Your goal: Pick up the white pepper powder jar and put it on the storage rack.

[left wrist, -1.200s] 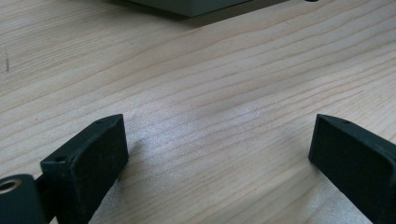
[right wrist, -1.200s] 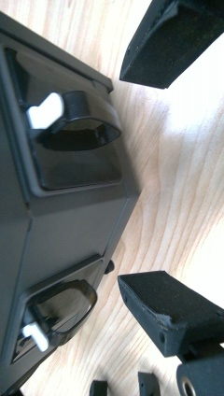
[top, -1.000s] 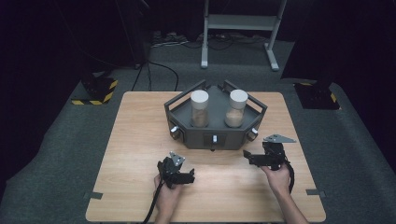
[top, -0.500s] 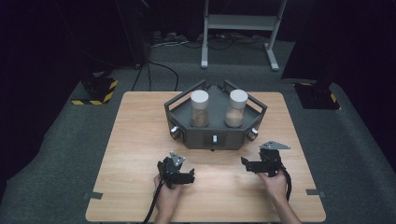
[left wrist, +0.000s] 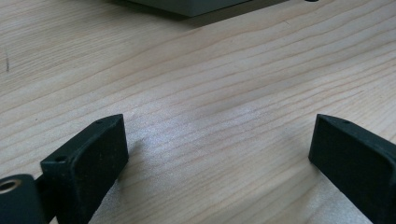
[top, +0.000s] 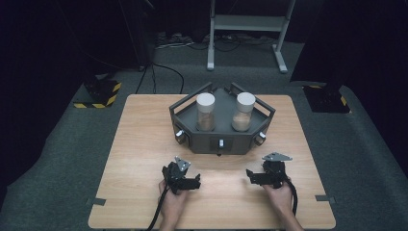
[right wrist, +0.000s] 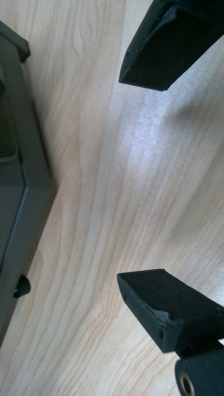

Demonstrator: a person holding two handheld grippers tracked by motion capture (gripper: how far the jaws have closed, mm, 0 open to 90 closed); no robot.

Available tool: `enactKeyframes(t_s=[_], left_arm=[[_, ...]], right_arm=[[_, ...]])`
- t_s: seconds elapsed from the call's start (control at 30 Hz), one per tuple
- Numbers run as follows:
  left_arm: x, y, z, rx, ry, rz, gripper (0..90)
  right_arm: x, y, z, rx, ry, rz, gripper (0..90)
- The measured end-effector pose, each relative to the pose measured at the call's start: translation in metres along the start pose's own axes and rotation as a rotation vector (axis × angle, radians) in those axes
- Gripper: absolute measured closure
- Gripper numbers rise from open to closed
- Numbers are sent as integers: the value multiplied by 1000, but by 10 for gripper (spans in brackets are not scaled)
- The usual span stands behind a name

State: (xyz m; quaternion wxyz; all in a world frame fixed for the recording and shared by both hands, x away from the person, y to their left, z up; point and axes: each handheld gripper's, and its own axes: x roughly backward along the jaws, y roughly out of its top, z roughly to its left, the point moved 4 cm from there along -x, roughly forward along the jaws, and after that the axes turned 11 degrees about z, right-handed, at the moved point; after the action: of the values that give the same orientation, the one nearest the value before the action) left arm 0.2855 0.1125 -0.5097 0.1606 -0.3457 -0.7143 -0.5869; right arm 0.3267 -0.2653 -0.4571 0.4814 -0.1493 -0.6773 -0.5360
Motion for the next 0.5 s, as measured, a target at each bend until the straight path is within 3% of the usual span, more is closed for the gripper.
enactKeyframes(t_s=[0.3, 0.5], left_arm=[[0, 0, 0, 1, -1, 0, 44], [0, 0, 0, 1, -1, 0, 44]], right_arm=[[-11, -9, 13, 15, -53, 19, 46], [-12, -13, 14, 18, -56, 6, 43]])
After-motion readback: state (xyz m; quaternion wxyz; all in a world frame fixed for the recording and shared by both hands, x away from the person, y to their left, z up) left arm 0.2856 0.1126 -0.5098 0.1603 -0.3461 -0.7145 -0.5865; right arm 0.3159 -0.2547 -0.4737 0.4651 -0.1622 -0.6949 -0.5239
